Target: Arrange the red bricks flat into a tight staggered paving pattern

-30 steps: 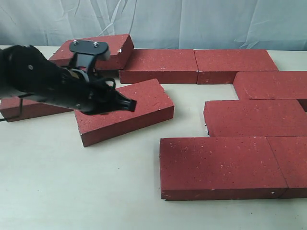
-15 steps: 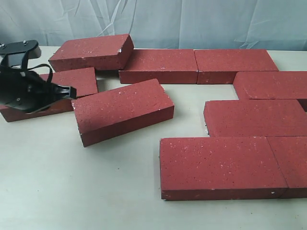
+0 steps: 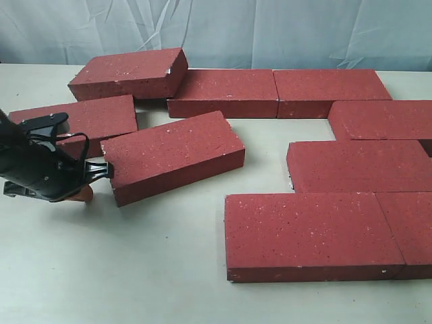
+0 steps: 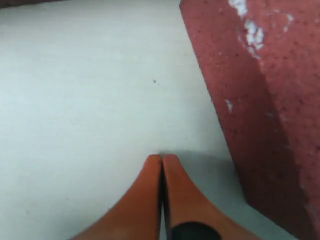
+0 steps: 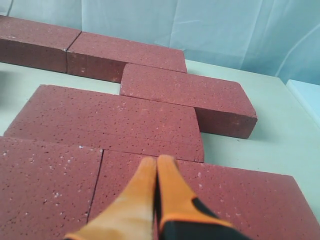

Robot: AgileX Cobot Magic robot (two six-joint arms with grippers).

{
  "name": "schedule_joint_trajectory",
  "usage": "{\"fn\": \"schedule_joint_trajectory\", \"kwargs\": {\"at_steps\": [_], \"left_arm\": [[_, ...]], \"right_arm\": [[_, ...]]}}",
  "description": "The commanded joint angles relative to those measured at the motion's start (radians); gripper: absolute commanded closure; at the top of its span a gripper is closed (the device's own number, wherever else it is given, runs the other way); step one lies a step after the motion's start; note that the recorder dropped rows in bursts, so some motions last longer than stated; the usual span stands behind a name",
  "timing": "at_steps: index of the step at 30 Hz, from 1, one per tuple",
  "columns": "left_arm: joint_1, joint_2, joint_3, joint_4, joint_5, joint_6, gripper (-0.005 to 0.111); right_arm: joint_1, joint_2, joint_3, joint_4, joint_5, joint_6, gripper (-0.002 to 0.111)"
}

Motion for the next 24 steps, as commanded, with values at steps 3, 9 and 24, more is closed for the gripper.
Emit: {"fn": "schedule_joint_trajectory", "kwargs": {"at_steps": [3,9,24], "left_arm": [[0.003,0.050,-0.021,-0.073,-0.040,0.015,0.107],[-0.041,0.099,-0.079,-0.152,-0.050,0.065,0.107],[-0.137,0.238,-0.288,-0.190,-0.098,0.061,0.107]], "right_arm": [[-0.004,-0.006,0.001,0.001,-0.010,0.000,0.109],[-0.004,-0.006,0.001,0.001,-0.007,0.000,0.109],[-0.004,-0.006,0.001,0.001,-0.007,0.000,0.109]]}}
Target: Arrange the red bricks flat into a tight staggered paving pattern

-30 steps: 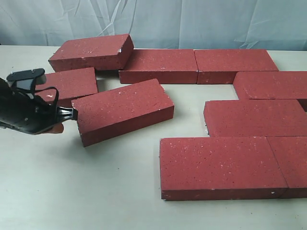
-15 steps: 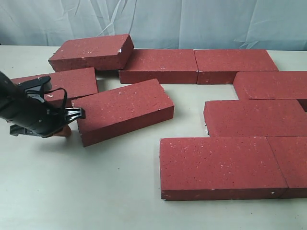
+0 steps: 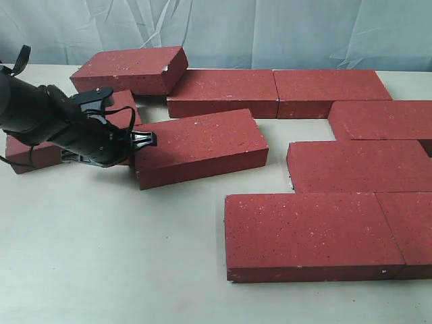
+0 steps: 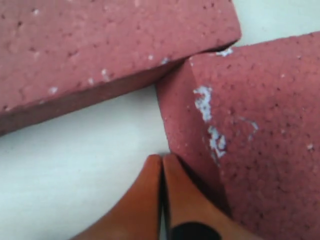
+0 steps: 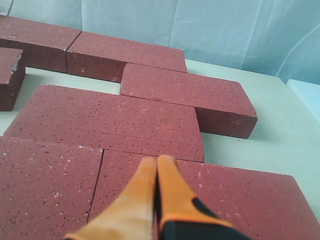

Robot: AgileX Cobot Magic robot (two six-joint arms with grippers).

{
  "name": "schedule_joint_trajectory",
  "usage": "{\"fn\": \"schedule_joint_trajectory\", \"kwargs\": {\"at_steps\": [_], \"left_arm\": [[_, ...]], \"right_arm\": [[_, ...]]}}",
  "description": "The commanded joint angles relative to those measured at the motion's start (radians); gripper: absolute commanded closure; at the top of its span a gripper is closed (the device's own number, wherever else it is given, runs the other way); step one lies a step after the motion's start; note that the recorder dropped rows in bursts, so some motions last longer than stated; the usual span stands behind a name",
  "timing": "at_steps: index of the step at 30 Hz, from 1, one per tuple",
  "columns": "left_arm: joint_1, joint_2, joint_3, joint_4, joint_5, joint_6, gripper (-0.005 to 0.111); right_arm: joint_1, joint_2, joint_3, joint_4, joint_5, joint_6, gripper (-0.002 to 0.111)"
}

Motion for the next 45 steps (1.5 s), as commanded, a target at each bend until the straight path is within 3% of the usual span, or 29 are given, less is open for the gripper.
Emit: {"fn": "schedule_joint_trajectory", "kwargs": {"at_steps": [1,6,12,17,19,23,29,32,42,45], "left_arm": [[-0.020,0.029,-0.031,-0.028,0.011,-0.004,0.107],[-0.010,0.024,-0.033,-0.016,0.016,-0.004,0.107],[0.052,-0.082,-0.033,0.084,0.197,-0.004,0.107],[0.037,-0.204,-0.033,0.173,0.333,-0.004,0.107],[-0.012,-0.220,-0.033,0.184,0.353,-0.004,0.107],[-0.148,-0.207,-0.033,0.190,0.275,0.005,0.107],[-0.240,-0.148,-0.033,0.181,0.201,0.003,0.107],[-0.263,-0.112,-0.033,0.181,0.187,0.003,0.107],[-0.267,-0.029,-0.033,0.176,-0.070,-0.004,0.107],[-0.267,-0.021,-0.033,0.176,-0.070,-0.004,0.107]], "right_arm": [[-0.004,-0.006,0.001,0.001,-0.007,0.000,0.109],[-0.004,-0.006,0.001,0.001,-0.007,0.000,0.109],[-0.004,-0.006,0.001,0.001,-0.011,0.000,0.109],[-0.004,-0.006,0.001,0.001,-0.011,0.000,0.109],[-0.004,-0.006,0.001,0.001,-0.011,0.000,0.109],[-0.004,-0.006,0.001,0.001,-0.011,0.000,0.109],[-0.004,-0.006,0.001,0.001,-0.008,0.000,0.109],[-0.004,-0.006,0.001,0.001,-0.008,0.000,0.109],[-0.004,-0.006,0.001,0.001,-0.008,0.000,0.109],[-0.004,-0.006,0.001,0.001,-0.011,0.000,0.109]]}}
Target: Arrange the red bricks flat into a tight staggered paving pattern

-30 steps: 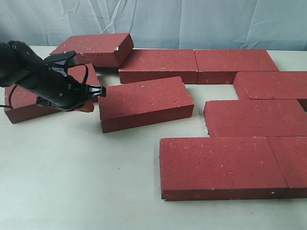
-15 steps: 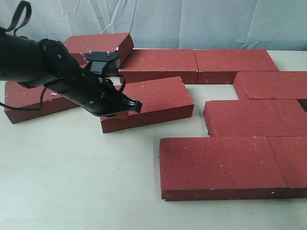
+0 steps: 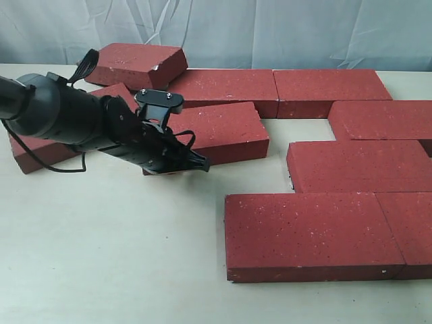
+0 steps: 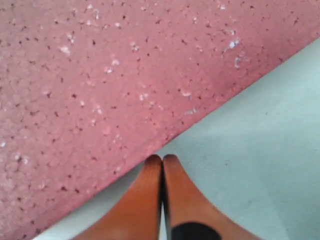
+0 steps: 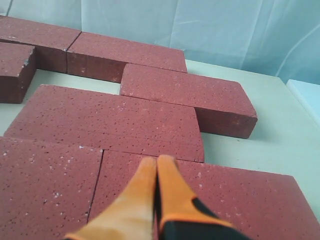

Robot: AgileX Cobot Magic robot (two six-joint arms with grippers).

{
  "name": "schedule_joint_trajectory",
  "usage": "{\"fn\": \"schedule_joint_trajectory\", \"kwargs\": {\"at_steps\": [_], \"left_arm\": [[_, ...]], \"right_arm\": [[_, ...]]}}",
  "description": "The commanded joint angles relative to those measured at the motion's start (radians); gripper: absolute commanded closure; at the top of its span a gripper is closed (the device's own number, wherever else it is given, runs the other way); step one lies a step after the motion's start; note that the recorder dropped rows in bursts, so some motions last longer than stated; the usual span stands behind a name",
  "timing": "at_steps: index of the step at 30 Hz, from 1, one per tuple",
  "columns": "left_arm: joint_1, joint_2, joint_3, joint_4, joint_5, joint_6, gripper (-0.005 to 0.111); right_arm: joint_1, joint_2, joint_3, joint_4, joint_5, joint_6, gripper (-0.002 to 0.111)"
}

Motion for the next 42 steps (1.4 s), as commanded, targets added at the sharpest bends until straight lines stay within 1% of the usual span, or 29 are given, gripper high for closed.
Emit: {"fn": "schedule_joint_trajectory", "kwargs": {"at_steps": [1,4,8,11,14,23,28,32,35,42], "left_arm": [[-0.004,0.007,-0.002,-0.011,-0.024,-0.006,0.107],[-0.004,-0.022,-0.002,-0.011,-0.016,-0.006,0.107],[-0.004,-0.107,-0.002,-0.001,0.032,-0.006,0.107],[0.009,-0.152,-0.002,0.006,0.053,-0.006,0.107],[0.053,-0.179,-0.002,0.008,0.058,-0.006,0.107],[0.216,-0.154,0.003,-0.009,0.112,-0.014,0.107],[0.272,-0.116,0.033,-0.009,0.110,-0.065,0.107],[0.280,-0.064,0.046,-0.012,0.073,-0.070,0.107],[0.275,-0.016,0.046,-0.056,0.028,-0.070,0.107],[0.273,0.059,0.031,-0.100,0.016,-0.066,0.107]], "right_arm": [[-0.004,-0.006,0.001,0.001,-0.011,-0.002,0.109],[-0.004,-0.006,0.001,0.001,-0.011,-0.002,0.109],[-0.004,-0.006,0.001,0.001,-0.011,-0.002,0.109],[-0.004,-0.006,0.001,0.001,-0.011,-0.002,0.109],[-0.004,-0.006,0.001,0.001,-0.011,-0.002,0.109],[-0.004,-0.006,0.001,0.001,-0.008,-0.002,0.109],[-0.004,-0.006,0.001,0.001,-0.008,-0.002,0.109],[-0.004,-0.006,0.001,0.001,-0.008,-0.002,0.109],[-0.004,-0.006,0.001,0.001,-0.008,-0.002,0.109],[-0.004,-0.006,0.001,0.001,-0.008,-0.002,0.109]]}}
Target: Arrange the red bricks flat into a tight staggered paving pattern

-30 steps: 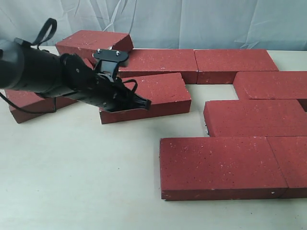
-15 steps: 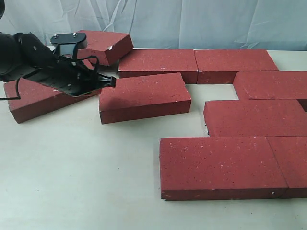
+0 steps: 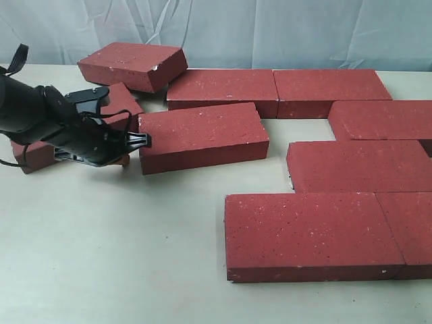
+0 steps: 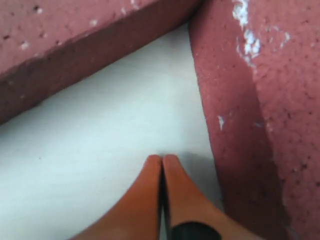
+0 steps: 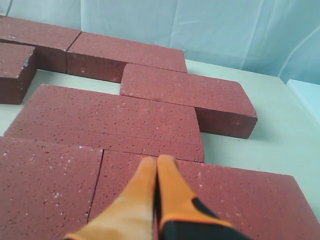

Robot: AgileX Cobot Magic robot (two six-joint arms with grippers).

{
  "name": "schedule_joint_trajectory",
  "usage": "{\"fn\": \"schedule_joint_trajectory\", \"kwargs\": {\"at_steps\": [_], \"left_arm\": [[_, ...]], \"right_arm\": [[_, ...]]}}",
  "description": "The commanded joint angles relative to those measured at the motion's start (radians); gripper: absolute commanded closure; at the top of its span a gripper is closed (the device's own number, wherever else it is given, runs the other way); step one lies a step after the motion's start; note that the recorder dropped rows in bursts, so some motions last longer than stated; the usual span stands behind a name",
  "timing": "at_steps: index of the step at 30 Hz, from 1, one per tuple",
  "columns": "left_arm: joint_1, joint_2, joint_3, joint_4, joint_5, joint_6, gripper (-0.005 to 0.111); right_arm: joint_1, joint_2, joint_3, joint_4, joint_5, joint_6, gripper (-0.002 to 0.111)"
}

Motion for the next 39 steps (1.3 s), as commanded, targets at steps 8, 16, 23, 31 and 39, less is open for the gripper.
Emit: {"fn": "schedule_joint_trajectory", "kwargs": {"at_steps": [8,16,23,31,39], "left_arm": [[-0.058,0.038,-0.029,-0.043,-0.057,-0.001,0.107],[-0.115,0.038,-0.080,-0.066,-0.114,-0.001,0.107],[-0.138,0.067,-0.134,-0.063,-0.118,-0.001,0.107],[-0.162,0.132,-0.203,-0.063,-0.118,-0.001,0.107],[-0.182,0.138,-0.250,-0.063,-0.114,-0.001,0.107]], "right_arm": [[-0.004,-0.006,0.001,-0.002,-0.011,-0.002,0.109],[-0.004,-0.006,0.001,-0.002,-0.011,-0.002,0.109],[-0.004,-0.006,0.001,-0.002,-0.011,-0.002,0.109],[-0.004,-0.006,0.001,-0.002,-0.008,-0.002,0.109],[-0.004,-0.006,0.001,-0.002,-0.008,-0.002,0.109]]}}
